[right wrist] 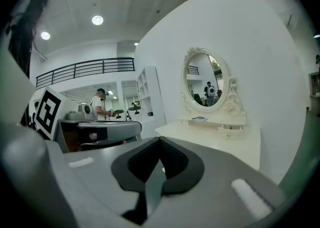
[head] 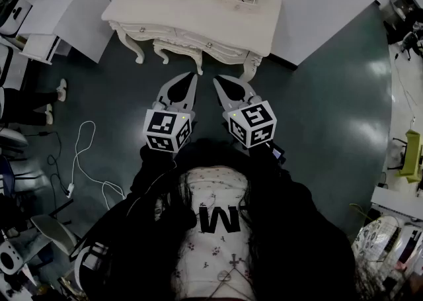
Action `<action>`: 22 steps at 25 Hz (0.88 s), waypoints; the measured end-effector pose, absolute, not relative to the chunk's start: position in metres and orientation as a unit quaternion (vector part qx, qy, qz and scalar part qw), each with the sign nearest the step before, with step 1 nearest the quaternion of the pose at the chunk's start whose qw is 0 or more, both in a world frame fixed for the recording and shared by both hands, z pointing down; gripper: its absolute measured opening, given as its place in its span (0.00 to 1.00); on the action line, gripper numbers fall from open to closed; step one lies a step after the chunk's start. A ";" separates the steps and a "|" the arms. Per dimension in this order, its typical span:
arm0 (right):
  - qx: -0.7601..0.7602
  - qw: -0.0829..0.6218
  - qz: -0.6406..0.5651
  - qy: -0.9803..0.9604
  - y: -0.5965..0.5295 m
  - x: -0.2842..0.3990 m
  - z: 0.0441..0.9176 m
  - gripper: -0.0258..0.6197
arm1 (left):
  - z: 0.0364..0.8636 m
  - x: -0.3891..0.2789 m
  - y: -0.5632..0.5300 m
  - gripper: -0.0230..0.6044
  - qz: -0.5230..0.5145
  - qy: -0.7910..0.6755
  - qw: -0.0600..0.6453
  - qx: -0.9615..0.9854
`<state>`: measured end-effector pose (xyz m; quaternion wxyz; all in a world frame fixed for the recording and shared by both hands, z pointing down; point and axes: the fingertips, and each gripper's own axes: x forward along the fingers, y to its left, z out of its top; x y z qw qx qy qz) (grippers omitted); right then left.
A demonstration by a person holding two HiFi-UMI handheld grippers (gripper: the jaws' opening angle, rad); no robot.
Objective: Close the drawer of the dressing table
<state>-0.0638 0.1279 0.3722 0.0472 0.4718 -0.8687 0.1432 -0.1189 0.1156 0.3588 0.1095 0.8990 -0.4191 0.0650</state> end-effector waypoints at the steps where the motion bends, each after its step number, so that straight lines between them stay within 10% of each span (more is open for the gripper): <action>1: 0.472 0.047 0.143 -0.868 0.127 -0.066 0.372 0.05 | 0.359 -0.121 0.114 0.04 0.066 -0.419 0.109 0.899; 22: 0.508 0.040 0.181 -0.841 0.121 -0.088 0.403 0.05 | 0.394 -0.154 0.109 0.04 0.096 -0.393 0.128 0.906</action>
